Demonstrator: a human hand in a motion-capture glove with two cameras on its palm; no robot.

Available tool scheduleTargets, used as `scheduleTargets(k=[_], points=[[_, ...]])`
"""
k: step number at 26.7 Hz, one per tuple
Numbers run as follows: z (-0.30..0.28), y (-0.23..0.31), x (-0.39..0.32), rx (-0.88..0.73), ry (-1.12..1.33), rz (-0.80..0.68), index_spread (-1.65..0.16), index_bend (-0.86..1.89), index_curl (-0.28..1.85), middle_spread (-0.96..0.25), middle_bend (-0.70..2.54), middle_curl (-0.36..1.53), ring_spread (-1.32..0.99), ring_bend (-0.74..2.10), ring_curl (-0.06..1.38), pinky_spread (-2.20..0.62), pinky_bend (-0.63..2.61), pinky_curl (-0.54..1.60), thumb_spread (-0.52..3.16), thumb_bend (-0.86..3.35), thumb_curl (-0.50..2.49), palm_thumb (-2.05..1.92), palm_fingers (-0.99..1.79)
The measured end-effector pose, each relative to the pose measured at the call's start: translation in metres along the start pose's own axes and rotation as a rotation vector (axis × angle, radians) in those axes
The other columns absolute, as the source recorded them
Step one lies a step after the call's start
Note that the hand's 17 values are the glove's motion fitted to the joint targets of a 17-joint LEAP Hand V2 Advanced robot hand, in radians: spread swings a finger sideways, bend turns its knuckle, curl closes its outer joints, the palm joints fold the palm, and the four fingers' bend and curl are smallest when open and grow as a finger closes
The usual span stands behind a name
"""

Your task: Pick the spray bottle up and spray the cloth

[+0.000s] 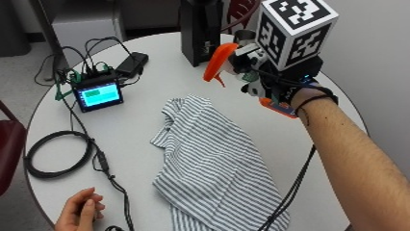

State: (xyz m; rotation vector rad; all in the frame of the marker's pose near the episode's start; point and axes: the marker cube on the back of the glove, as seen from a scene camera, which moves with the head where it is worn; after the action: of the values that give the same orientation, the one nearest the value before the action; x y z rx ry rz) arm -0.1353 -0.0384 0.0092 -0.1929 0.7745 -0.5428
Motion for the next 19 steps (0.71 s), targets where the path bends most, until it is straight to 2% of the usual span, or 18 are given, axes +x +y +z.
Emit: scheduleTargets(k=[7, 15, 19], points=[[0.037, 0.015, -0.008, -0.108, 0.026, -0.034, -0.25, 0.11, 0.28, -0.13, 0.38, 0.47, -0.13, 0.59, 0.42, -0.10, 0.46, 0.36, 0.62, -0.03, 0.60, 0.99, 1.13], [-0.012, 0.000, 0.015, -0.028, 0.032, 0.012, -0.26, 0.11, 0.28, -0.14, 0.38, 0.48, -0.14, 0.58, 0.43, -0.11, 0.46, 0.36, 0.61, -0.03, 0.61, 0.99, 1.13], [0.021, 0.014, 0.002, -0.106, 0.087, -0.031, -0.26, 0.11, 0.28, -0.14, 0.38, 0.48, -0.14, 0.58, 0.43, -0.11, 0.46, 0.37, 0.61, -0.03, 0.62, 0.98, 1.13]])
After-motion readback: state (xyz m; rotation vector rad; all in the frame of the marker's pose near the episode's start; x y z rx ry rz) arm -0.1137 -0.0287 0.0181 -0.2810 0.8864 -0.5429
